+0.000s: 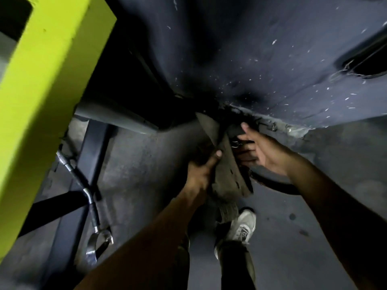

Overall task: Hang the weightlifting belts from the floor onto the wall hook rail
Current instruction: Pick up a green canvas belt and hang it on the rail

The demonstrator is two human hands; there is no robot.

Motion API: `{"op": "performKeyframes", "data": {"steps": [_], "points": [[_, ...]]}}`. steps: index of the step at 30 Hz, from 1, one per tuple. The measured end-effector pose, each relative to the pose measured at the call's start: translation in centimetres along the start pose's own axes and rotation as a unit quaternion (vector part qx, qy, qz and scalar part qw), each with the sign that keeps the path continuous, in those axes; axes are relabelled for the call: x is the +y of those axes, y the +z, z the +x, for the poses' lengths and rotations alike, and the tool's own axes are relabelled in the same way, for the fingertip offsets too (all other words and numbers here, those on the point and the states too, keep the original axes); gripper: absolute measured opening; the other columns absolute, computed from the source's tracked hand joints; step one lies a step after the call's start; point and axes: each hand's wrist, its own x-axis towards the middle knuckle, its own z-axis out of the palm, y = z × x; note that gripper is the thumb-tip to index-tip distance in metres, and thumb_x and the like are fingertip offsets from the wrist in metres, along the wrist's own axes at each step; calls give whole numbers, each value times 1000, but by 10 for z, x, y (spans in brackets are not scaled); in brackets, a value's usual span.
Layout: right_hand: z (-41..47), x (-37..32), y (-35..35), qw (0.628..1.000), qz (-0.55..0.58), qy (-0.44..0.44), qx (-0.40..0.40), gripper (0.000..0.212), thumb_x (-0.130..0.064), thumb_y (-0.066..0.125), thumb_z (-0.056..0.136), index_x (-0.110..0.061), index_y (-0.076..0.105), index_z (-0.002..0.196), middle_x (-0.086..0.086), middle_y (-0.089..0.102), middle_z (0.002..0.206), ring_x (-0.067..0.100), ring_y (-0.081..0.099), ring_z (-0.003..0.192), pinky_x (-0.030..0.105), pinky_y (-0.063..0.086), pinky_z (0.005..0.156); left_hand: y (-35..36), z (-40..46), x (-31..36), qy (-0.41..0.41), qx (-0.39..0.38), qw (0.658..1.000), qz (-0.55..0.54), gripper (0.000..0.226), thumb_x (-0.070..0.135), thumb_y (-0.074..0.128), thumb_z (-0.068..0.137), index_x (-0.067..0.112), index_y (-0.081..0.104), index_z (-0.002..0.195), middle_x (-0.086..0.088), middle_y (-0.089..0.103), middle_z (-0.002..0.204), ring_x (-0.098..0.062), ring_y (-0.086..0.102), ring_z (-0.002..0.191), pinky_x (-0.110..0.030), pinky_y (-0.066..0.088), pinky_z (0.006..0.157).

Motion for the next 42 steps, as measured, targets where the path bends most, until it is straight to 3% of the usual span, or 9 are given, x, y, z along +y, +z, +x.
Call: {"op": "performKeyframes", "data": {"steps": [4, 8, 14, 18, 22, 27, 33, 37, 42], "points": [[12, -15, 21, 997, -24, 75, -10, 70, -56, 68, 93, -17, 48, 147, 3, 61, 142, 17, 67, 111, 35, 56, 84, -7, -34, -21, 109, -64, 982, 140, 49, 12, 82, 85, 27, 60, 126, 13, 71, 121, -2, 68, 116, -20, 55, 94], [12, -21, 41, 994, -11, -38, 97, 65, -14, 70, 99, -10, 40, 156, 11, 55, 151, 20, 58, 125, 37, 52, 103, -7, -52, -20, 123, -130, 970, 167, 62, 20, 76, 90, 29, 38, 138, 22, 61, 133, 5, 59, 125, -22, 53, 103], [-55, -41, 54, 962, -128, -199, 140, 44, -18, 69, 100, -5, 56, 141, 16, 63, 142, 34, 60, 132, 55, 48, 114, 4, -71, 25, 105, -84, 987, 90, 25, 27, 61, 101, 20, 37, 106, 2, 58, 103, -1, 64, 92, -29, 55, 85], [-132, -39, 47, 951, -52, -250, 172, 51, -15, 69, 100, -2, 51, 146, 17, 55, 152, 35, 51, 143, 56, 38, 122, 24, -93, 102, -43, -73, 994, -75, 42, 43, 52, 104, 9, 76, 110, -15, 75, 119, -29, 70, 115, -43, 54, 103], [-240, -26, 71, 944, -64, -279, 162, 43, -41, 78, 88, -45, 66, 129, -23, 70, 129, -3, 62, 124, 24, 51, 105, 44, -122, 183, -167, -136, 975, -55, 61, 54, 43, 103, 6, 81, 100, -17, 79, 107, -31, 75, 101, -38, 57, 94], [-341, -17, 83, 945, 1, -289, 151, 47, -62, 83, 78, -23, 73, 102, -7, 75, 95, 8, 73, 93, 29, 56, 85, 85, -200, 242, -52, -169, 979, 105, 16, 11, 67, 97, 8, 70, 112, -20, 73, 112, -34, 72, 101, -42, 61, 91], [-399, -70, 60, 915, 325, -217, 99, 82, -77, 52, 89, -10, 71, 132, 15, 68, 135, 30, 69, 125, 47, 53, 107, 103, -327, 269, 133, -374, 898, 191, 39, -5, 61, 95, 0, 55, 134, -9, 69, 115, -16, 67, 105, -33, 58, 94], [-458, -121, 52, 914, 292, -247, 135, 62, -59, 65, 94, -4, 77, 121, 19, 77, 119, 30, 75, 112, 44, 59, 99, 93, -385, 268, 138, -430, 874, 175, 52, -11, 60, 93, 3, 51, 142, -11, 69, 124, -16, 68, 113, -28, 57, 94], [-537, -134, 70, 889, 120, -407, 172, 19, -13, 65, 101, -21, 81, 94, -1, 82, 92, 15, 75, 85, 29, 58, 73, 83, -438, 274, 25, -377, 915, 141, 61, 59, 56, 93, 16, 61, 136, -13, 68, 136, -27, 63, 126, -43, 48, 108]]}}
